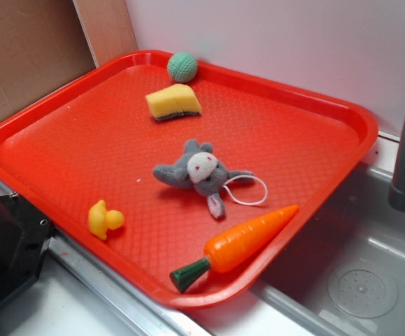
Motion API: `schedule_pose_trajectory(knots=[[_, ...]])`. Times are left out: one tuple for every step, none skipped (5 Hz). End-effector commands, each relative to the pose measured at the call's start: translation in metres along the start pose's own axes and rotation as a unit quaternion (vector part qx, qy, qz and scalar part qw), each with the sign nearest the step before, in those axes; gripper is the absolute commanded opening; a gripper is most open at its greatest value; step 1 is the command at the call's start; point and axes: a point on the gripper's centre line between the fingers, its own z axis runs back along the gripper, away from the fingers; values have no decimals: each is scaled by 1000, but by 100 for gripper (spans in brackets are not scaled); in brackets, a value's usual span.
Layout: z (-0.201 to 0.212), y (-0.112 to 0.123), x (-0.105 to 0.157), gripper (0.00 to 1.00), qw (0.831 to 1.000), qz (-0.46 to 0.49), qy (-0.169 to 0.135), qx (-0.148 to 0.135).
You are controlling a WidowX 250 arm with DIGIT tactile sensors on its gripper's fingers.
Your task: Grab the gray animal.
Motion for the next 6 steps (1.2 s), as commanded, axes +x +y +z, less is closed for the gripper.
schedule_pose_trajectory(knots=[[0,0,0,100,1000,0,0,0],[6,3,-5,100,1000,-4,-7,1],[7,4,-4,100,999,-35,-16,-1],[-1,2,4,100,992,-121,-23,-14],[-5,0,5,100,983,-180,-42,-18],[-38,-22,33,100,964,-257,-63,-15]])
